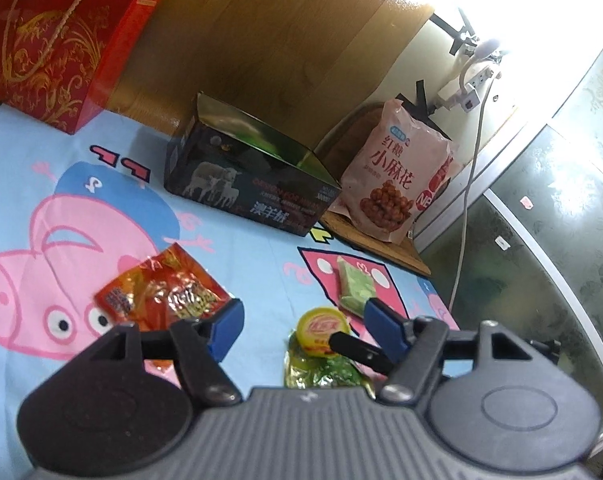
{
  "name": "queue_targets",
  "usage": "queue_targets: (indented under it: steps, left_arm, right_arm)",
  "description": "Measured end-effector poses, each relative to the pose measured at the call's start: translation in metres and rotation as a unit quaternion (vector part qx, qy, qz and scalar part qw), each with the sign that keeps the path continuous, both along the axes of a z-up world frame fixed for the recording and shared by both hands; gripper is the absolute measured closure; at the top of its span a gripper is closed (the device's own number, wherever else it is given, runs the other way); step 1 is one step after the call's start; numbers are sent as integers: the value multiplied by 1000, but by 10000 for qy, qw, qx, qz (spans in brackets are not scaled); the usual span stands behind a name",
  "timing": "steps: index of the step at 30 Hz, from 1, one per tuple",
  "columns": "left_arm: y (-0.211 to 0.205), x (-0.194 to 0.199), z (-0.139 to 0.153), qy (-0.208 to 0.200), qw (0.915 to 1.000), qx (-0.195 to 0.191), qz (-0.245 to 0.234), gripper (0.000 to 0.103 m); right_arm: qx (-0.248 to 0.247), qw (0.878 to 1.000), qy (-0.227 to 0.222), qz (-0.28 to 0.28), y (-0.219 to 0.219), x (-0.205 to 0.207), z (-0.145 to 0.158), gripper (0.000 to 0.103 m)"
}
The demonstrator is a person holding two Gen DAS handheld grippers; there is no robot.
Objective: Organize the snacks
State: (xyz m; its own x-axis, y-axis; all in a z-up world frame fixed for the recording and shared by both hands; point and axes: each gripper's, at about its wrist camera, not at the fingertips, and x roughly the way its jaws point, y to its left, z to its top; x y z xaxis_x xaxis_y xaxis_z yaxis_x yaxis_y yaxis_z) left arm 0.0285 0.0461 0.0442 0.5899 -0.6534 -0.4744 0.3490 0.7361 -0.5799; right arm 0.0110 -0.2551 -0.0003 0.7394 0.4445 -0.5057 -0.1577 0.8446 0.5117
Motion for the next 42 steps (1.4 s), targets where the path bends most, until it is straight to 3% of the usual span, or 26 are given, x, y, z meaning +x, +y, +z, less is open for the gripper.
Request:
queue_targets:
  steps: [10, 21, 42]
  left_arm:
    - [-15, 4, -7, 178, 9998, 92, -84, 30]
    - [-21, 17, -19, 302, 9994, 96, -146, 30]
    - [-19, 39, -47, 515, 9983, 24, -256, 30]
  right_arm:
    - [99, 9998, -176, -35, -14, -16, -8, 60]
    - [-294, 9967, -742, 171, 0, -25, -2, 52]
    - [-327, 9971, -690, 28, 2, -24, -3, 49]
